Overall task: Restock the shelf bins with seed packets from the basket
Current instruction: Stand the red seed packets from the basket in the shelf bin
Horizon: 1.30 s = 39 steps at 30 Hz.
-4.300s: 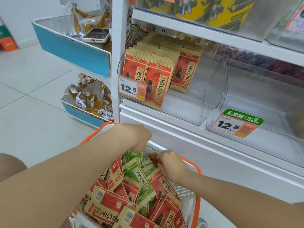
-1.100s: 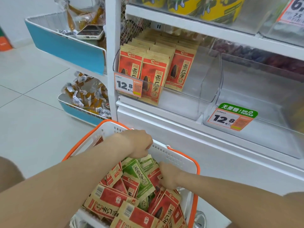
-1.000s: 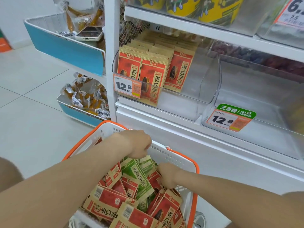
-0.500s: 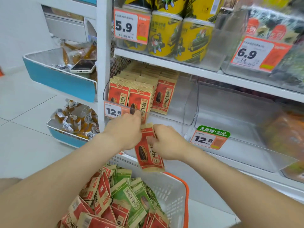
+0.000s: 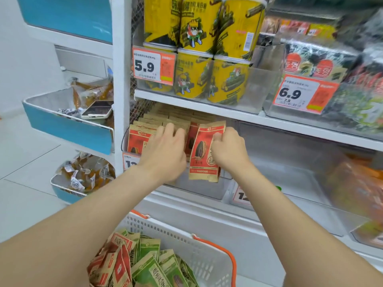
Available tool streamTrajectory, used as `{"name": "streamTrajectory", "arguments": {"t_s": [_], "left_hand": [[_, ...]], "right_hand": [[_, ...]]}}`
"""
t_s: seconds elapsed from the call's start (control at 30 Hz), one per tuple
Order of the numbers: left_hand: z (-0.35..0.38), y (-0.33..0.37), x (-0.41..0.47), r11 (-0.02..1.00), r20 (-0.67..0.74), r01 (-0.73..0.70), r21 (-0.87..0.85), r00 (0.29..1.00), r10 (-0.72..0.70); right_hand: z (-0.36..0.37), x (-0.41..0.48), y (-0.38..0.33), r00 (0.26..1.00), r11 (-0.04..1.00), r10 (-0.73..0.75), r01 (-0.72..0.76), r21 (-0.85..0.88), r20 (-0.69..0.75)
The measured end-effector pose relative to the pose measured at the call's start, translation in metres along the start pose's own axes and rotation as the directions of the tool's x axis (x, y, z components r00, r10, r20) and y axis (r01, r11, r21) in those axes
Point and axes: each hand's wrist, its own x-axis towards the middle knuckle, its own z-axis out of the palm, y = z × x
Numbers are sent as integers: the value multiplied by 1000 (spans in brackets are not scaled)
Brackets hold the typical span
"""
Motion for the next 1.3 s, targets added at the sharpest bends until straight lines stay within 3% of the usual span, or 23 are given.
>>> {"name": "streamTrajectory", "arguments": {"t_s": [0.3, 0.47, 0.63, 1.03, 1.17, 1.3], "left_hand": [[30, -12, 2, 993, 7, -23, 112, 1000, 22], [33, -15, 2, 991, 6, -35, 127, 999, 34], [35, -14, 3, 994, 12, -28, 109, 1000, 27], [30, -14, -8, 995, -38, -50, -90, 998, 47], [27, -12, -10, 992, -119, -101, -77, 989, 91], [23, -12, -20, 991, -101, -137, -4, 985, 136]], "right_hand": [[34, 40, 0, 979, 990, 136, -139, -12, -152], [65, 58, 10, 998, 988, 53, -50, -149, 18], [75, 57, 18, 988, 942, 89, -43, -333, 123], [68, 51, 26, 966, 978, 155, -121, -168, 208], [43, 19, 9, 995, 928, -72, 93, -361, 70], [23, -16, -8, 933, 866, -360, 346, -362, 30]]}}
